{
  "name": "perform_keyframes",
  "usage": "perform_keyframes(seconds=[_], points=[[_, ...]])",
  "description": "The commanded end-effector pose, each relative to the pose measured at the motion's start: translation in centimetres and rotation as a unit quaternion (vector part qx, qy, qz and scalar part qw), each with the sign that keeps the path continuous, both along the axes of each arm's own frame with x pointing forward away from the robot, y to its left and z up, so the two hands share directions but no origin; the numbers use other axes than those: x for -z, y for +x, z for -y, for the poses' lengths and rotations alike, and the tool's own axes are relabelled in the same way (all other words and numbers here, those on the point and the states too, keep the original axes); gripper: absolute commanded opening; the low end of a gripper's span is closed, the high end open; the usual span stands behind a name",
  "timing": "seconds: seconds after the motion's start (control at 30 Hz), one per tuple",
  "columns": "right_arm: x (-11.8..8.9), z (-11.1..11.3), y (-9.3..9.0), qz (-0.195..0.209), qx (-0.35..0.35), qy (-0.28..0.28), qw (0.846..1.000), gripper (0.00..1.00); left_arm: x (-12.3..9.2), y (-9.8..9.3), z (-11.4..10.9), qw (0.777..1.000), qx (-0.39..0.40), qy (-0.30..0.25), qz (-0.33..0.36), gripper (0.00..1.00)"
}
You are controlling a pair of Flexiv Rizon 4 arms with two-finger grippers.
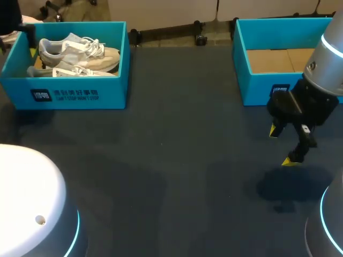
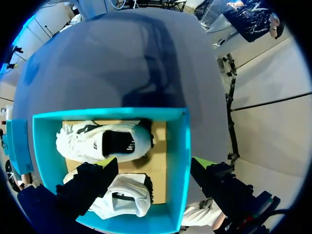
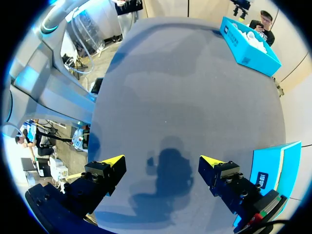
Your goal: Take the shoe out of the shoebox, open the shoe tongue, remove and reinsert the insole, then place the shoe into the shoebox
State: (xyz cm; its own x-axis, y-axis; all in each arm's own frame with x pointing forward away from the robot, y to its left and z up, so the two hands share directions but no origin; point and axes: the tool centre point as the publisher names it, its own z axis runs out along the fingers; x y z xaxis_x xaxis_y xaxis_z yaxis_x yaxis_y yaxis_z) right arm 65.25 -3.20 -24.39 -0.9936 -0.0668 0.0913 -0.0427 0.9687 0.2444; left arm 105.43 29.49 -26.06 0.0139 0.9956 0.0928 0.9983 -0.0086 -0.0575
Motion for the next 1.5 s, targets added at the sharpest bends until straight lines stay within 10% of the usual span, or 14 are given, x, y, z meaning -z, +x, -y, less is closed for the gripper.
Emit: perform_keyframes(seconds=[0.03,1.5], points=[[0.1,-0.1,0.1,0.000,0.000,-0.002,1.000,1.00,-0.2,-1.7,0.2,1.000,0.001,0.003,0.012,1.00],[0.1,-0.1,0.1,0.000,0.000,-0.002,1.000,1.00,9.1,-1.6,1.3,1.000,0.008,-0.001,0.007,0.95]])
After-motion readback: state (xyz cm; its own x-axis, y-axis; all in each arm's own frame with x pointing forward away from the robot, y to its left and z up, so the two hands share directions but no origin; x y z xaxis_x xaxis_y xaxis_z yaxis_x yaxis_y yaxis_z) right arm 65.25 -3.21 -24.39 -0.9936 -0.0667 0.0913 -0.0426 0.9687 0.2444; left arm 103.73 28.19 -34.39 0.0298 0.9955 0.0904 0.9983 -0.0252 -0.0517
